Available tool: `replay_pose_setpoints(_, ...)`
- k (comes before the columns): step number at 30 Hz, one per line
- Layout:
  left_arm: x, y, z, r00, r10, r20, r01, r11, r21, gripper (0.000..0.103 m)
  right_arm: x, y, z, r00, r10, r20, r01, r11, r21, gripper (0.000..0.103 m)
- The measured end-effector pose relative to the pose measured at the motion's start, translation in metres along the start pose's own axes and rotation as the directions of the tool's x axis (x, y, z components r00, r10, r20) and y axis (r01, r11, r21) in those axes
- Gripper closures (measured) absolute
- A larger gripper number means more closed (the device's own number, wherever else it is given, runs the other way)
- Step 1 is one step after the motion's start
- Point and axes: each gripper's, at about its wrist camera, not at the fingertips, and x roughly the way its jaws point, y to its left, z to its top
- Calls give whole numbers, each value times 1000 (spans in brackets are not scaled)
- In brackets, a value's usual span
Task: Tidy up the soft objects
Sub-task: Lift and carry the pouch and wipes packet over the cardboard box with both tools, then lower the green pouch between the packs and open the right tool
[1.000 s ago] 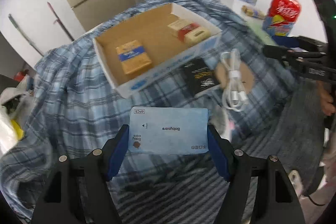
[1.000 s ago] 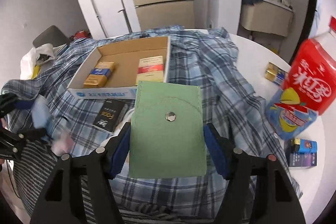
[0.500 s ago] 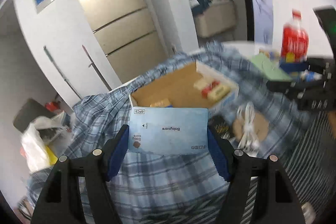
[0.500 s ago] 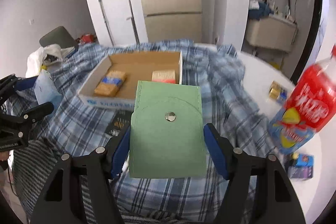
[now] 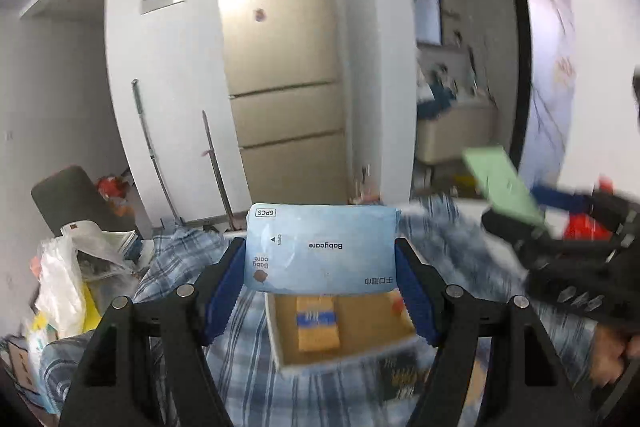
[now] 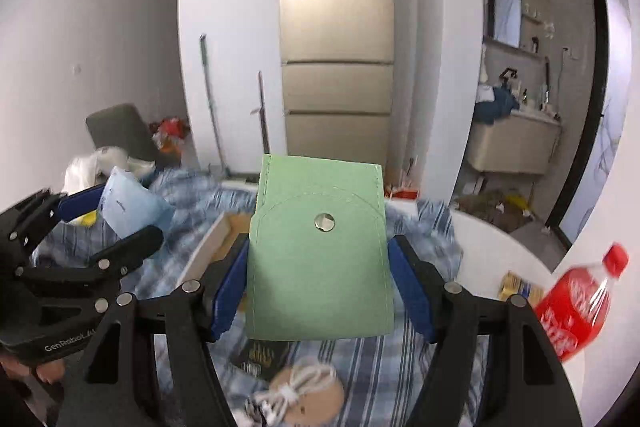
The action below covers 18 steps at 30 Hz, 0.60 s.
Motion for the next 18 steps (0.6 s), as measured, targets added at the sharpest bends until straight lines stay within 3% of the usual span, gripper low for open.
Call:
replay_pose_setpoints(4, 13, 11, 21, 997, 44, 57, -41, 998, -53, 29, 33, -2, 24, 998, -27, -50, 30, 997, 71, 35)
replay_pose_setpoints(8, 32, 32, 18, 1000, 12, 28, -9, 994, -108, 29, 62, 2, 34, 999, 8, -52, -1, 992, 129, 35)
replay_pose_setpoints(13, 59, 46, -2, 999, 32, -7, -32, 995, -91, 29, 99, 13, 12, 994, 74, -75, -61, 986, 158, 35)
replay_pose_setpoints(18, 77, 49, -15, 998, -4, -59, 0, 997, -75, 29, 136, 22, -20, 978, 101, -183, -72, 984, 161, 35)
